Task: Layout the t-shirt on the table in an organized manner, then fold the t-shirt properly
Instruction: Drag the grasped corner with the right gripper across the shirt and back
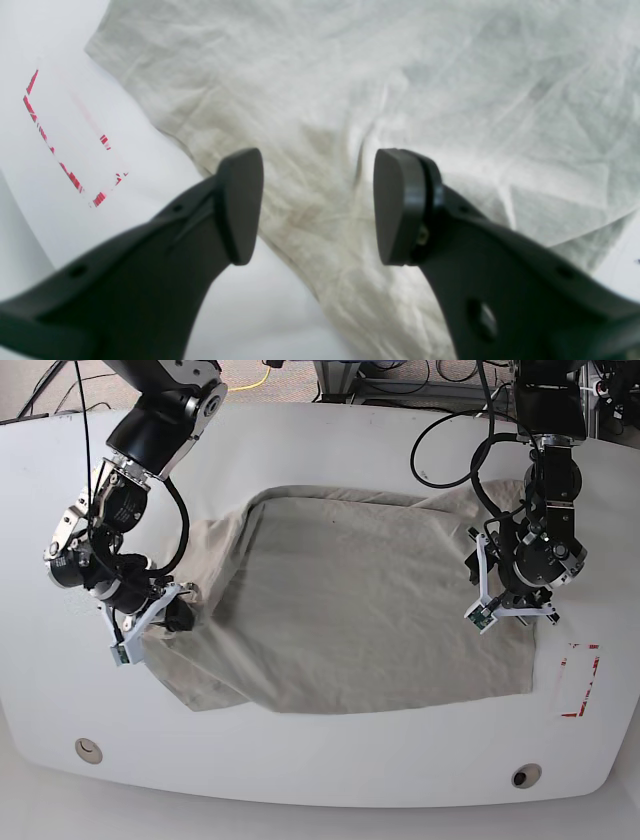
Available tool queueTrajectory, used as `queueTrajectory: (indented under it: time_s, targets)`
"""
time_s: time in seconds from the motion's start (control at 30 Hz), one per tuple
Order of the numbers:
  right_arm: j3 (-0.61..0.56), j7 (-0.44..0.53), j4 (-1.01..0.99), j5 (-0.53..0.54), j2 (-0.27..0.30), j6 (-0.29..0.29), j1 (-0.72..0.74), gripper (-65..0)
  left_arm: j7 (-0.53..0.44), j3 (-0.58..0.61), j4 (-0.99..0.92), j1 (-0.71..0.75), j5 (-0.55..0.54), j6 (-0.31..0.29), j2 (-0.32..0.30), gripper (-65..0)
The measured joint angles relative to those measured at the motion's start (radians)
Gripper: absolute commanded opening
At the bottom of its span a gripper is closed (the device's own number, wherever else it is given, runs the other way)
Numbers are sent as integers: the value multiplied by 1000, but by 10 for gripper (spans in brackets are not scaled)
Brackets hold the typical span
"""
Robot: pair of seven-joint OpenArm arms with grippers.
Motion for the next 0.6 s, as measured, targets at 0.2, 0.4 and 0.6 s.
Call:
queueTrajectory:
  time_s: [0.2, 0.4, 0.6]
  targets:
    - [-52, 35, -142, -2, 10, -5, 34, -423, 0, 0, 8, 0, 1, 0, 0, -332]
    - [-58, 73, -159, 11, 43, -6, 17, -263, 0, 0, 13, 0, 0, 0, 0, -332]
    - [-55, 70, -117, 8, 115, -5, -50, -265, 0, 0, 13, 0, 0, 0, 0, -332]
